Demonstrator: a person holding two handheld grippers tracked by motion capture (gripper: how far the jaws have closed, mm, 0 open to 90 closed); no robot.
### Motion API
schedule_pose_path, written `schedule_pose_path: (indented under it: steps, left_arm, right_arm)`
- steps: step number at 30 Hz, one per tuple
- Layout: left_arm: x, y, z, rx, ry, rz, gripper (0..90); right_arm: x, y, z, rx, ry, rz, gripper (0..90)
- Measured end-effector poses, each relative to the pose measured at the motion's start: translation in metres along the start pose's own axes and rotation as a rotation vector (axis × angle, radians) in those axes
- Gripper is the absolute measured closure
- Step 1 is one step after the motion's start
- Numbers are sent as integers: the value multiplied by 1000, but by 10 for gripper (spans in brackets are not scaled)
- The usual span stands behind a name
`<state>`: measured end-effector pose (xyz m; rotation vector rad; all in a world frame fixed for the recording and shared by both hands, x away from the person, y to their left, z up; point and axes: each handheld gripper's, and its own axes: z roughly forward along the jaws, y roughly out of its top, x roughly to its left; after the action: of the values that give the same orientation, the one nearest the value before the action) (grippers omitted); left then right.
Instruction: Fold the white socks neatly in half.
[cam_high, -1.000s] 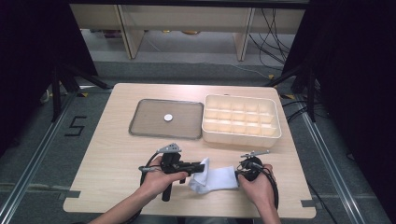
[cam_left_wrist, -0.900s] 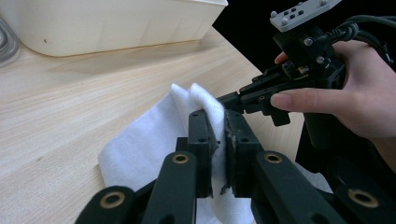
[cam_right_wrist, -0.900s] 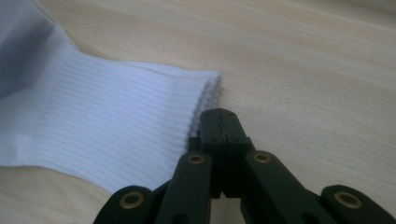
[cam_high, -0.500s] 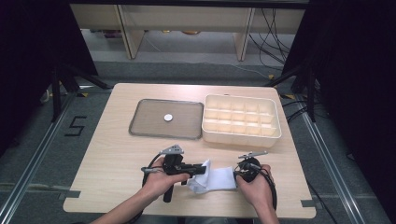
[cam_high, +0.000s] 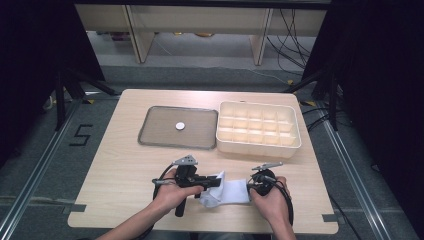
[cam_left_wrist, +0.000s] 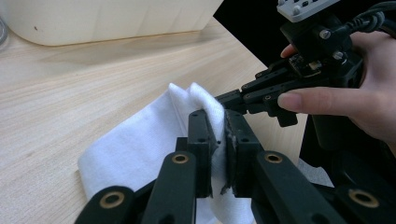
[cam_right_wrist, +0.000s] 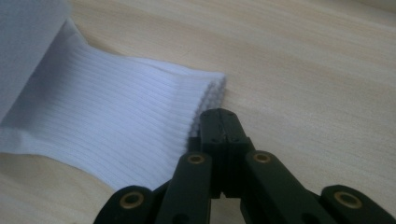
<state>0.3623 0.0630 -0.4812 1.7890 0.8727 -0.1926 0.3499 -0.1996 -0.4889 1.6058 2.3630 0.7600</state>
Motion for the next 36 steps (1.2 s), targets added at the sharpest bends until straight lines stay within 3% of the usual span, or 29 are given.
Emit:
schedule_pose_path:
  steps: [16, 20, 21, 22, 27, 32, 35, 36]
  left_arm:
    - [2, -1, 2, 20, 6, 4, 818]
    - [1, -1, 3, 18, 23, 1, 818]
    - [3, -1, 3, 17, 5, 3, 819]
    - [3, -1, 3, 20, 5, 3, 819]
    - [3, -1, 4, 24, 11, 5, 818]
    - [4, -2, 4, 32, 24, 12, 818]
    - [4, -3, 6, 28, 23, 5, 818]
    - [4, -3, 6, 31, 23, 3, 818]
  right_arm:
    - [8, 2, 1, -2, 11, 8, 900]
    - [8, 2, 2, 0, 17, -11, 900]
    - [8, 2, 2, -4, 58, -11, 900]
    - [10, 2, 1, 10, 18, -7, 900]
    - [13, 2, 1, -10, 15, -18, 900]
    - [15, 2, 0, 2, 21, -14, 900]
    - [15, 3, 1, -6, 18, -43, 900]
    - [16, 3, 1, 13, 20, -33, 900]
